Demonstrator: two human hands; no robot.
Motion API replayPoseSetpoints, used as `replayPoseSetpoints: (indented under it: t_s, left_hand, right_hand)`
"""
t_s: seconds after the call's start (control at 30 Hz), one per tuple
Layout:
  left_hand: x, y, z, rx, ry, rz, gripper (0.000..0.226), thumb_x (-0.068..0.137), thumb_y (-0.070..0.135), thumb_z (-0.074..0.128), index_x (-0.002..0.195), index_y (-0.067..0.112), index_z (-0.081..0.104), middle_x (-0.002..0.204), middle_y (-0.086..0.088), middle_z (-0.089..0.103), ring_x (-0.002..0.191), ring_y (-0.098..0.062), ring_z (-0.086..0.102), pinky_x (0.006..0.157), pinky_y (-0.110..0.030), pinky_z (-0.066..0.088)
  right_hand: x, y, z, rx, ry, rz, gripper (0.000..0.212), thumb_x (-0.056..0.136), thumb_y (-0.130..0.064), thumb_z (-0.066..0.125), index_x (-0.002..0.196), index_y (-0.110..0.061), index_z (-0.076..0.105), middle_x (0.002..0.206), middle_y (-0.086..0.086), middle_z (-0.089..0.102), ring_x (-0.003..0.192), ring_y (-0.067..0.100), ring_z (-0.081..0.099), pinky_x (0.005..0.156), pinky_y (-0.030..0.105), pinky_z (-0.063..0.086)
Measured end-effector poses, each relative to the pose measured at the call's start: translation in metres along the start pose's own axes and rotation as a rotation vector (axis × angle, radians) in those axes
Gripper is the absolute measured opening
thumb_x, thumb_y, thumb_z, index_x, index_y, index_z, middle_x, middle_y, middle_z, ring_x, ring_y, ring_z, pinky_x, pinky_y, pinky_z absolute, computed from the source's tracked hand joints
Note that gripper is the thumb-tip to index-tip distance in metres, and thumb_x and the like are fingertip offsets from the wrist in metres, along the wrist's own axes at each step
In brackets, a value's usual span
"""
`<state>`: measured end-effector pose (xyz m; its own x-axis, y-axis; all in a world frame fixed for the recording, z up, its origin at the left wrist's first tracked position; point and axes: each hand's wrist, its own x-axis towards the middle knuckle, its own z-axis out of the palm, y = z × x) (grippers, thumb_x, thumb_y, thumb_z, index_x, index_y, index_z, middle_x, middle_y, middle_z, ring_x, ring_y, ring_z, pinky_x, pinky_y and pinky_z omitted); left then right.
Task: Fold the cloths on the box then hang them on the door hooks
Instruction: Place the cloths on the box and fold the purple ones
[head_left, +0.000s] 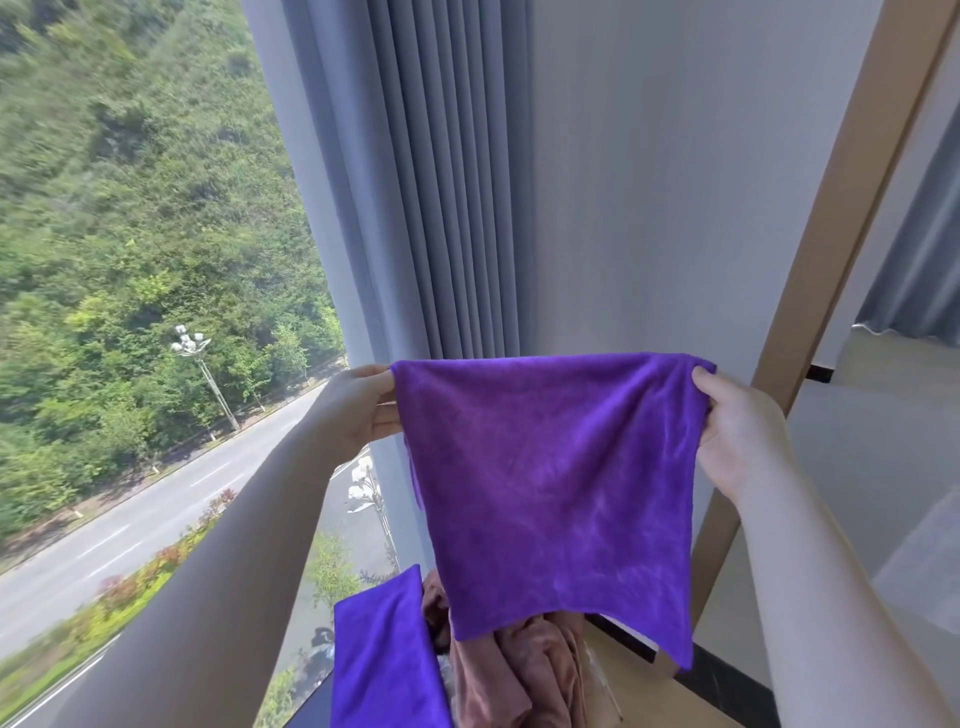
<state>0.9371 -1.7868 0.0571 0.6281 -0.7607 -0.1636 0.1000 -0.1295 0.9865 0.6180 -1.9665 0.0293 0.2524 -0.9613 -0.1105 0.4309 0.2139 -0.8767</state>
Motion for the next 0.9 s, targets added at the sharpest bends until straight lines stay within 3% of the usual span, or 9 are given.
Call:
replayPoseSetpoints:
  t_s: [0.2,0.3,0.43,0.5,0.57,0.67,0.8,0.9]
  left_hand:
    - [-0.003,-0.001,0.006,0.060,0.056,-0.024,0.021,0.099,0.007,0.054,0.114,0.005,0.070,0.071,-0.006,0.069,0.057,-0.020,0.065,0.060,-0.030,0.058]
    - [-0.007,0.004,0.008,-0.080,-0.065,-0.119,0.015,0.098,0.013,0.060,0.111,0.008,0.068,0.071,-0.005,0.072,0.058,-0.019,0.068,0.065,-0.030,0.056]
    - [-0.007,0.007,0.009,-0.254,-0.174,-0.163,0.017,0.097,0.012,0.063,0.113,0.008,0.065,0.097,-0.014,0.076,0.080,-0.025,0.075,0.082,-0.036,0.061]
    - [-0.005,0.006,0.009,-0.305,-0.154,-0.138,0.022,0.098,0.006,0.060,0.120,0.004,0.064,0.100,-0.015,0.077,0.083,-0.024,0.076,0.077,-0.033,0.064]
    - [-0.003,0.005,0.006,-0.315,-0.124,-0.120,0.029,0.099,-0.004,0.053,0.126,0.002,0.062,0.102,-0.013,0.076,0.085,-0.021,0.076,0.072,-0.028,0.063]
    - [0.001,0.008,0.003,-0.300,-0.082,-0.081,0.037,0.096,-0.013,0.051,0.128,0.003,0.063,0.101,-0.011,0.075,0.086,-0.017,0.073,0.071,-0.023,0.062]
    - [-0.001,0.012,0.001,-0.191,-0.058,-0.045,0.021,0.097,0.001,0.062,0.117,0.006,0.069,0.098,-0.010,0.075,0.075,-0.016,0.075,0.069,-0.025,0.063]
    - [-0.001,0.012,-0.006,-0.148,-0.081,-0.048,0.021,0.099,0.007,0.061,0.119,0.009,0.067,0.097,-0.009,0.076,0.078,-0.018,0.075,0.074,-0.028,0.063]
  right_hand:
    - [0.008,-0.004,-0.016,-0.163,0.105,0.005,0.013,0.097,-0.016,0.065,0.088,-0.010,0.073,0.086,0.008,0.071,0.078,0.021,0.067,0.079,0.037,0.053]
    - [0.008,-0.004,-0.021,-0.264,0.115,-0.003,0.012,0.101,-0.016,0.059,0.090,-0.015,0.064,0.087,0.006,0.066,0.075,0.021,0.064,0.070,0.035,0.054]
    - [0.008,-0.009,-0.023,-0.219,0.063,0.046,0.012,0.100,-0.011,0.059,0.088,-0.013,0.063,0.084,0.008,0.063,0.072,0.020,0.063,0.069,0.034,0.052]
    - [0.007,-0.014,-0.022,-0.156,0.019,0.071,0.015,0.100,-0.004,0.055,0.092,-0.016,0.060,0.084,0.008,0.060,0.070,0.017,0.061,0.068,0.030,0.048]
    - [0.004,-0.020,-0.020,-0.176,-0.018,0.107,0.020,0.101,-0.001,0.047,0.101,-0.016,0.061,0.087,0.008,0.064,0.075,0.017,0.062,0.069,0.028,0.049]
    - [0.001,-0.025,-0.021,-0.165,-0.079,0.175,0.035,0.093,0.006,0.034,0.097,-0.006,0.066,0.087,0.011,0.069,0.075,0.018,0.067,0.065,0.026,0.056]
    - [0.000,-0.026,-0.023,-0.116,-0.129,0.164,0.033,0.094,0.012,0.038,0.100,-0.004,0.067,0.077,0.009,0.076,0.066,0.015,0.074,0.059,0.022,0.061]
    - [-0.002,-0.029,-0.026,-0.169,-0.270,0.142,0.032,0.098,0.015,0.043,0.106,-0.003,0.068,0.084,0.011,0.079,0.071,0.016,0.077,0.063,0.023,0.062]
